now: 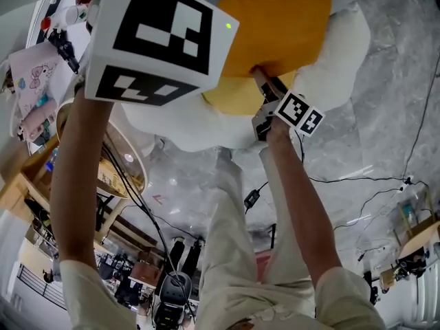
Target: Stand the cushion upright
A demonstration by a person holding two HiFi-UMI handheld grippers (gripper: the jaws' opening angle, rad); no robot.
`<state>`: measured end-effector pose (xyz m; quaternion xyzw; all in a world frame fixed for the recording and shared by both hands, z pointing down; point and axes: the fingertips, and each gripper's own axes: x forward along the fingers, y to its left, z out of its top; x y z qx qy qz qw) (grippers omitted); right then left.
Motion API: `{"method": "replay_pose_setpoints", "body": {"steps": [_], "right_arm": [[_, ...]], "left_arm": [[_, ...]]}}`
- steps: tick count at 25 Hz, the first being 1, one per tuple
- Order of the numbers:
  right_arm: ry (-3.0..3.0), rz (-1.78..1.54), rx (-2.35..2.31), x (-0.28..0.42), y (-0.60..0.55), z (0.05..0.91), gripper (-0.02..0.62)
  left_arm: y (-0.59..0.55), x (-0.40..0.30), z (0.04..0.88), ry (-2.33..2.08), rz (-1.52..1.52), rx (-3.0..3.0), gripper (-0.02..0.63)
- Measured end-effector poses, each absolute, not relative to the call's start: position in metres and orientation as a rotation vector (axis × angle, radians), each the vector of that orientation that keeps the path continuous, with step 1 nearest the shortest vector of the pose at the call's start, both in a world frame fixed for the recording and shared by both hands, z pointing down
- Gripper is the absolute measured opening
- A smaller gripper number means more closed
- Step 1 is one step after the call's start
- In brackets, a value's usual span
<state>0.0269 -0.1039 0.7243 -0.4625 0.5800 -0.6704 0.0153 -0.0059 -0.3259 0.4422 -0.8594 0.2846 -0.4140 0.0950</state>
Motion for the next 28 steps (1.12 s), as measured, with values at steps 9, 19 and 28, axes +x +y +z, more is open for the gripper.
{"method": "replay_pose_setpoints", "body": {"steps": [9,19,28], "right_arm": [[2.161,-1.941,-1.547,0.024,-0.096,0.702,0.258],[2.327,-1.908,-1.712,0.021,-0.126,0.727,0.034],[2.240,-1.931,-1.698,0.014,-0.123,0.708,0.026]], "left_arm": [[-0.319,-0.006,0.444,0.870,-1.230,-2.552,0.032],[-0.299,0.010,0.438,0.832,-1.232,-2.637,0.008],[-0.253,0.041,0.396,0.729,-1.238,-2.649,0.008]]}}
